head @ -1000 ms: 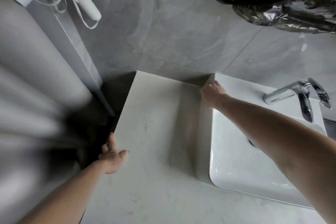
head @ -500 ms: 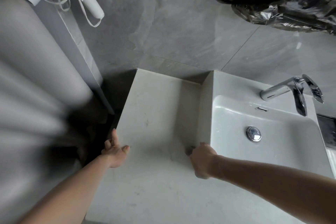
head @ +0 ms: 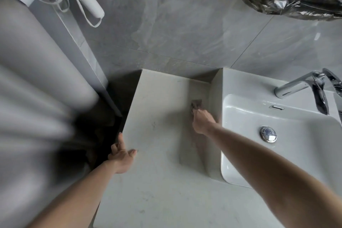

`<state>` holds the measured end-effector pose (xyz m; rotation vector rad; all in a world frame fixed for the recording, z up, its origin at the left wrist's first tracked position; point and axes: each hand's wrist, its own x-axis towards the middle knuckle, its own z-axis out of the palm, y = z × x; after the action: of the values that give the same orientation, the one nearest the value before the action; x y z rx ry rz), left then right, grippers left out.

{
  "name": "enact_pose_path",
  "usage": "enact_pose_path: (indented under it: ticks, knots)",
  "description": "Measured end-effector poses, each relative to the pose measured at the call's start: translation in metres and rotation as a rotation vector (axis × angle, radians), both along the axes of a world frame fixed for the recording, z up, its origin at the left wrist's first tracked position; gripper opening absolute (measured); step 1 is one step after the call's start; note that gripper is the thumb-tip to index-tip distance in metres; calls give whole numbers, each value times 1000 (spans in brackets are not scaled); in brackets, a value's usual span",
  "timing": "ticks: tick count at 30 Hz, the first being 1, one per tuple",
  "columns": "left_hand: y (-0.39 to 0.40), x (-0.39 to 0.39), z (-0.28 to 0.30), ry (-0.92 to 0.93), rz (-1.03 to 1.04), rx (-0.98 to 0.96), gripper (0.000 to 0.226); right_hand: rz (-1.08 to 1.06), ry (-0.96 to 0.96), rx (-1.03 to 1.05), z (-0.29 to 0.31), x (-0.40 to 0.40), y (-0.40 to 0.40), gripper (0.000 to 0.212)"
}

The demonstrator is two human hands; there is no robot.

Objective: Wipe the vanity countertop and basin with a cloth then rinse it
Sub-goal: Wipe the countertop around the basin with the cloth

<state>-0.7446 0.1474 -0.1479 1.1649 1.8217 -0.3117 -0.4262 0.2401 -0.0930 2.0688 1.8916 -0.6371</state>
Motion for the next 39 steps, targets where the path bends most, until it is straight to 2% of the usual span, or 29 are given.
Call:
enact_pose_path:
  ticks: [2,5,10,13,18,22,25,28,32,36,39]
  knots:
    - [1,0,-1,5,-5,7,93,-49,72,1,-28,-20,-29,85]
    - [2,1,2,12,-5,16,95,-126,266,89,-44,-49,-101,100]
    - [0,2,9,-15,26,12,93,170,239,64,-35,-74,-200,84]
    - [0,2,9,-8,22,11,94,181,231,41,-35,-70,-183,76]
    - [1,2,4,26,3,21,93,59,207,75,-42,-68,-71,71]
    - [-2,1,-4,-1,22,31,91,94,115,24,-52,-83,15,74]
    - [-2,0,-11,-3,49,59,93,83,107,6,-60,-107,40,75]
    - [-3,-1,-13,-7,57,62,93,244,137,68,-62,-132,16,73]
    - [-2,2,-4,8,19,54,90,453,232,104,-62,-135,-70,72]
    - [0,2,1,21,10,45,95,431,259,108,-64,-96,-134,70]
    - [0,2,1,17,-7,50,95,294,198,180,-67,-61,-133,67]
